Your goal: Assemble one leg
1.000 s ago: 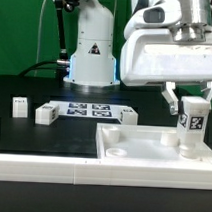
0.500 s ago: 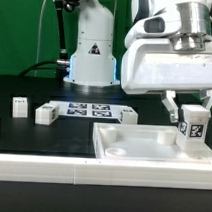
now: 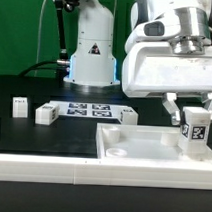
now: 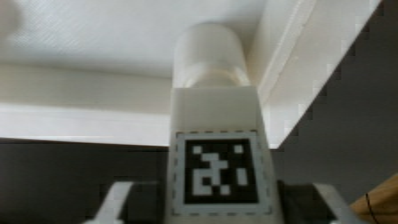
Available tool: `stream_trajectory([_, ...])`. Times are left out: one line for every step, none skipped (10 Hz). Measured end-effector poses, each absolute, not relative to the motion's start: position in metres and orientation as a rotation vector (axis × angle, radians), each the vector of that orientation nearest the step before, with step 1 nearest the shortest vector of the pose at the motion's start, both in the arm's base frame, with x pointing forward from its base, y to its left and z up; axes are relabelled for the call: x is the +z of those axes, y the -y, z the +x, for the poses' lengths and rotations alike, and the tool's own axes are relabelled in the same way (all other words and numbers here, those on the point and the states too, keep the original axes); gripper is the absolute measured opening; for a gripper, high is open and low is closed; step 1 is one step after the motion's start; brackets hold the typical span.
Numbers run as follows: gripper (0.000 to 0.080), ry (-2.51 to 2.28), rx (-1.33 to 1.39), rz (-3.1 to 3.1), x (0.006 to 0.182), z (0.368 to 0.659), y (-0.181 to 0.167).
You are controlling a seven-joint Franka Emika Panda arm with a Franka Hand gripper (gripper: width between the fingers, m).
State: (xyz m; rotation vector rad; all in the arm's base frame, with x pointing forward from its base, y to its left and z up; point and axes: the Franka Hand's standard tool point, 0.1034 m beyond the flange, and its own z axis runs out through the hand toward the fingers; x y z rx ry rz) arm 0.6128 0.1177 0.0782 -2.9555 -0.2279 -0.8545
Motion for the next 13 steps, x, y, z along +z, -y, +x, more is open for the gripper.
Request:
stream_trajectory([0.0476, 0.228, -0.855, -2.956, 0.078, 0.613, -0.118])
stream_trajectory([0.0609, 0.228, -0.855, -2.956, 0.078, 0.613, -0.118])
stream_trajectory([0.0637, 0.228, -0.855, -2.956, 0.078, 0.613, -0.118])
stream_trajectory([0.0637, 0.228, -0.855, -2.956, 0.078, 0.613, -0.118])
stream_trajectory([0.0648, 0.228, -0.855, -2.956, 0.078, 0.613, -0.118])
stream_trajectory([0.0648, 0.228, -0.855, -2.956, 0.078, 0.613, -0.118])
stream_trajectory([0.0648, 0.228, -0.855, -2.956, 0.078, 0.613, -0.118])
stream_trajectory([0.0648, 0.228, -0.85, -2.956, 0.079, 0.613, -0.118])
stream_trajectory([0.0648, 0.232, -0.828, -2.957, 0.085, 0.616, -0.122])
stream_trajectory([0.0648, 0.231, -0.823, -2.958, 0.092, 0.621, -0.121])
stream_trajectory([0.0648, 0.237, -0.769, -2.971, 0.092, 0.624, -0.119])
stream_trajectory([0.0648, 0.234, -0.778, -2.967, 0.097, 0.629, -0.119])
stream_trajectory([0.0648, 0.239, -0.704, -2.981, 0.092, 0.624, -0.121])
